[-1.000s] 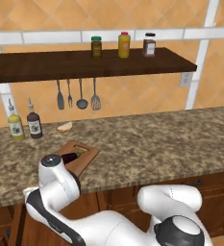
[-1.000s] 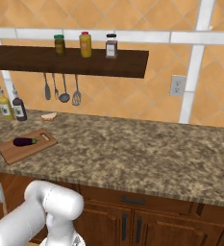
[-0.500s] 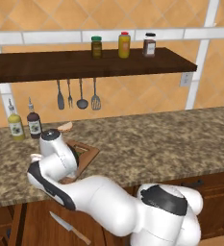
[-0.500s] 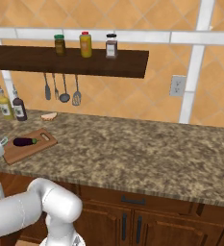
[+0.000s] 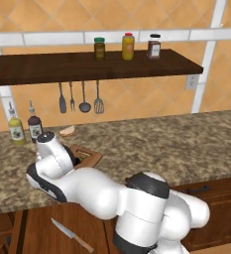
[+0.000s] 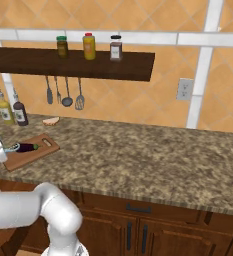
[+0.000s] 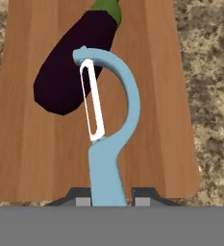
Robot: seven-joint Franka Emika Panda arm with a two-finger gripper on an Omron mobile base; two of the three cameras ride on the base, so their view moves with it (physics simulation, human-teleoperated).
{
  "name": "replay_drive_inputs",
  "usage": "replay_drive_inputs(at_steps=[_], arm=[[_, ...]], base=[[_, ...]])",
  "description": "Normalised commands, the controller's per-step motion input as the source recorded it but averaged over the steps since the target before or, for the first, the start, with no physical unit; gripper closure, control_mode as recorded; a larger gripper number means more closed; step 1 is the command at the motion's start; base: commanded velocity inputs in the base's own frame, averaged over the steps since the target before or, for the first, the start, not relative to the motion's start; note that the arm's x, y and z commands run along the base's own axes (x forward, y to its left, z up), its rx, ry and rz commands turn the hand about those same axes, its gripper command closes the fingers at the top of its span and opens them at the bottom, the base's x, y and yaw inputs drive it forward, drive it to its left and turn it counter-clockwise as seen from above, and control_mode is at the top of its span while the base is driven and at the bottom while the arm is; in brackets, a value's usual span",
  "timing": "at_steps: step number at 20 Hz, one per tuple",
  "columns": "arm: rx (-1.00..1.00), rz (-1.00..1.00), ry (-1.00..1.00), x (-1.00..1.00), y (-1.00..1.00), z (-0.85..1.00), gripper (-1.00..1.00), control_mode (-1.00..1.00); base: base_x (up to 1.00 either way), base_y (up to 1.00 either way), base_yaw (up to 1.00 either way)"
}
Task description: Place the appropriate cutting tool for cutting the eggplant skin on the cutting board.
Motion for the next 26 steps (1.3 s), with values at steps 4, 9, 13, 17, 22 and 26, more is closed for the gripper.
replay_drive_inputs(at_steps=[4, 9, 13, 17, 22, 26], arm=[[0.01, -0.18, 0.0, 0.16, -0.15, -0.24, 1.0, -1.0], [0.02, -0.09, 0.0, 0.28, -0.11, -0.34, 1.0, -1.0], [0.03, -0.01, 0.02, 0.39, -0.25, -0.37, 1.0, -1.0], [0.02, 0.0, 0.03, 0.47, -0.16, -0.37, 1.0, -1.0], [0.0, 0.0, 0.03, 0.24, -0.01, -0.35, 1.0, -1.0], [0.0, 0.0, 0.0, -0.09, -0.29, -0.02, -1.0, -1.0]], base=[[0.0, 0.0, 0.0], [0.0, 0.0, 0.0], [0.0, 0.0, 0.0], [0.0, 0.0, 0.0], [0.0, 0.0, 0.0], [0.0, 0.0, 0.0]])
